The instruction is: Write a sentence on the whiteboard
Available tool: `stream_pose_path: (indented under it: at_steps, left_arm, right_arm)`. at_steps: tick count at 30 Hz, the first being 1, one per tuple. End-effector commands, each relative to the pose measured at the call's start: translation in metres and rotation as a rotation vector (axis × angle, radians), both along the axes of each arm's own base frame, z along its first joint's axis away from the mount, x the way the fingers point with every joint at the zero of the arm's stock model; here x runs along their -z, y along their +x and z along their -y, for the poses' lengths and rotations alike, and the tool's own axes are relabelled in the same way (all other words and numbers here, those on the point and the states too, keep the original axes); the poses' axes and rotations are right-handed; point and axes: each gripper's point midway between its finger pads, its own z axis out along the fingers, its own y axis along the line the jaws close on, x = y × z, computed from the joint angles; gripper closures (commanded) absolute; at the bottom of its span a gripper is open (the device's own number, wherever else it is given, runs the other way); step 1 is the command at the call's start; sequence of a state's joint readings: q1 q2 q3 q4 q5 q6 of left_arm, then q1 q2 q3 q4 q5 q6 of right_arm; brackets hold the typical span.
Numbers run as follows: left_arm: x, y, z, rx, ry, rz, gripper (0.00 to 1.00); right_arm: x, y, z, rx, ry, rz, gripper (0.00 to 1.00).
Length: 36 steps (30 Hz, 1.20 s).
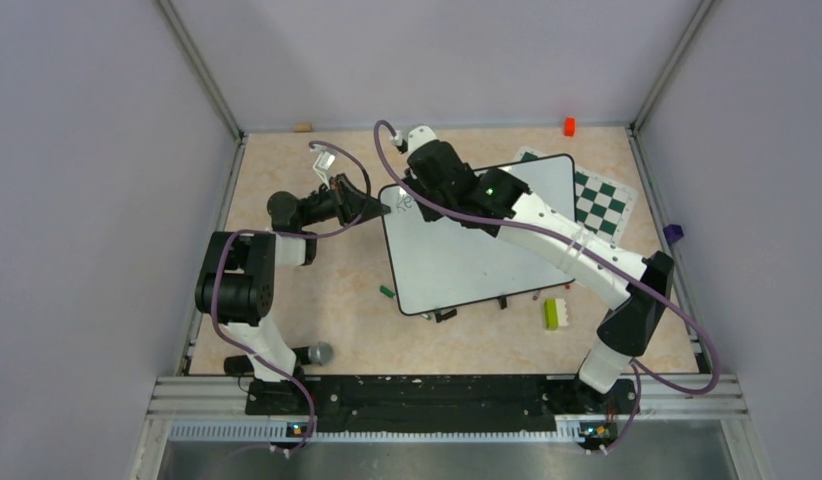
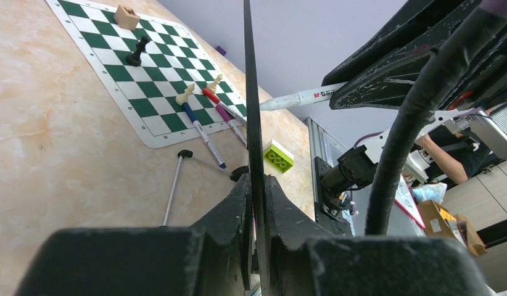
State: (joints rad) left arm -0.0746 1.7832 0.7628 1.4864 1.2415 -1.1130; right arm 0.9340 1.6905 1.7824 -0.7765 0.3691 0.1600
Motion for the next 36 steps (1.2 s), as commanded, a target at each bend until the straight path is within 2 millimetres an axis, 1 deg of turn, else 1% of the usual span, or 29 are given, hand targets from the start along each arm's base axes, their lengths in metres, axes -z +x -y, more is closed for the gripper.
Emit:
stream_pose_path:
  at_steps: [1,6,11,14,17,24,26,29,36]
  left_arm:
    - [-0.006,-0.007,0.0,0.02,0.013,0.103,0.91]
    - [-0.006,-0.008,0.0,0.021,0.013,0.104,0.91]
    - [-0.006,-0.008,0.0,0.021,0.013,0.104,0.91]
    - [-0.005,-0.008,0.0,0.021,0.013,0.102,0.91]
    - [-0.005,-0.008,0.0,0.021,0.013,0.102,0.91]
    - [-0.005,-0.008,0.0,0.021,0.013,0.098,0.91]
    - [-0.005,-0.008,0.0,0.021,0.014,0.098,0.91]
    - [-0.005,-0.008,0.0,0.021,0.014,0.099,0.91]
    - [-0.005,-0.007,0.001,0.021,0.014,0.098,0.91]
  right_arm:
    - [-0.003,-0.001,0.002,0.0,-0.018,-0.009,1.0]
    - [0.002,-0.005,0.004,-0.009,-0.034,-0.026,1.0]
    - [0.004,-0.002,0.011,0.024,-0.058,-0.017,1.0]
    - [-0.003,0.0,0.017,0.053,-0.056,0.006,1.0]
    - [-0.013,-0.001,0.016,0.048,-0.029,0.021,1.0]
    - [-0.04,-0.011,0.012,-0.008,0.1,0.044,1.0]
    - [-0.046,-0.011,0.015,-0.006,0.128,0.053,1.0]
    - [-0.046,-0.006,0.019,0.013,0.123,0.061,1.0]
    - [-0.036,0.004,0.019,0.045,0.079,0.064,1.0]
